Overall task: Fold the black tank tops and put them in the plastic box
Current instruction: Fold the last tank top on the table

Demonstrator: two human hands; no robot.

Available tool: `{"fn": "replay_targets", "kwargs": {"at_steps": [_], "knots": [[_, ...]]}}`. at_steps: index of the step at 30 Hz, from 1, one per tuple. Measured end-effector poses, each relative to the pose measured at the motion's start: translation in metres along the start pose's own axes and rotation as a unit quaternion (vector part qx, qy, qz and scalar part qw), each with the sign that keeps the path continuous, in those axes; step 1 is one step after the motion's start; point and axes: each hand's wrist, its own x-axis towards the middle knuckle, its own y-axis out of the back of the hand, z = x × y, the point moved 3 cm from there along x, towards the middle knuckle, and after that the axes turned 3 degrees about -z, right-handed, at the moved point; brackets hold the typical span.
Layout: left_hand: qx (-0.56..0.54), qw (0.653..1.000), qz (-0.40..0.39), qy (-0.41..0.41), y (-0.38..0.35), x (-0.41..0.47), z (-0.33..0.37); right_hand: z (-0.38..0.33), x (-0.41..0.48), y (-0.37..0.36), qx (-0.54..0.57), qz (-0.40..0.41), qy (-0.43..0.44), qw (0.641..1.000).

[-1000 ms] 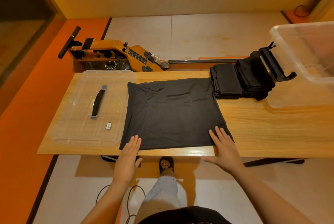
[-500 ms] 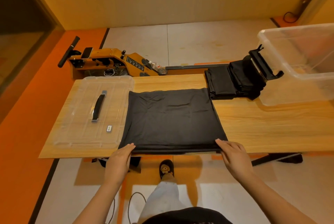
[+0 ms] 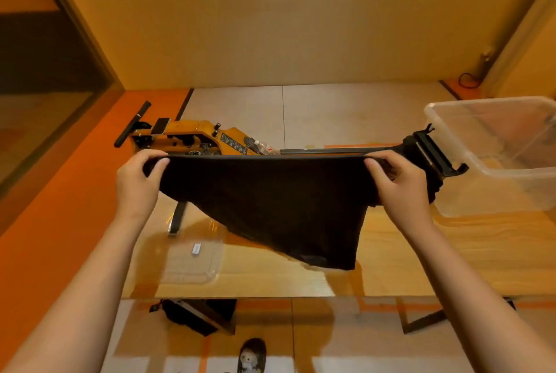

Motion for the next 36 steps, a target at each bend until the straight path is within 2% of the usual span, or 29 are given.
{"fn": "replay_targets", "kwargs": {"at_steps": [3,8,13,16,20,23,25,27,30,33,36], "knots": [[-0.042,0.998,0.036,0.021,0.034,0.048,-0.007,-0.041,0.02,-0.016,0.052,-0.01,0.002,0.999],[-0.048,0.994,0.095,0.009,0.08,0.12,-0.023,-0.09,0.028,-0.059,0.15,-0.042,-0.006,0.988],[-0.035,0.995,0.085,-0.039,0.066,0.197,-0.014,-0.083,0.017,-0.1,0.214,-0.026,-0.092,0.972],[-0.05,0.995,0.011,-0.08,0.006,0.236,0.007,-0.047,-0.003,-0.111,0.245,0.02,-0.197,0.949],[-0.049,0.979,-0.133,-0.148,-0.128,0.251,0.054,0.018,-0.044,-0.115,0.241,0.109,-0.357,0.896],[-0.036,0.943,-0.271,-0.187,-0.228,0.217,0.093,0.062,-0.083,-0.105,0.182,0.174,-0.443,0.86],[-0.017,0.912,-0.35,-0.215,-0.274,0.176,0.107,0.079,-0.109,-0.094,0.104,0.179,-0.486,0.849],[0.003,0.879,-0.407,-0.246,-0.3,0.127,0.104,0.089,-0.13,-0.087,0.003,0.151,-0.504,0.851],[0.028,0.849,-0.464,-0.253,-0.3,0.041,0.066,0.099,-0.144,-0.094,-0.201,0.041,-0.442,0.873],[0.043,0.859,-0.473,-0.19,-0.267,-0.045,0.012,0.109,-0.145,-0.128,-0.339,-0.117,-0.325,0.875],[0.105,0.876,-0.45,-0.138,-0.237,-0.114,-0.036,0.118,-0.142,-0.162,-0.365,-0.233,-0.249,0.866]]}}
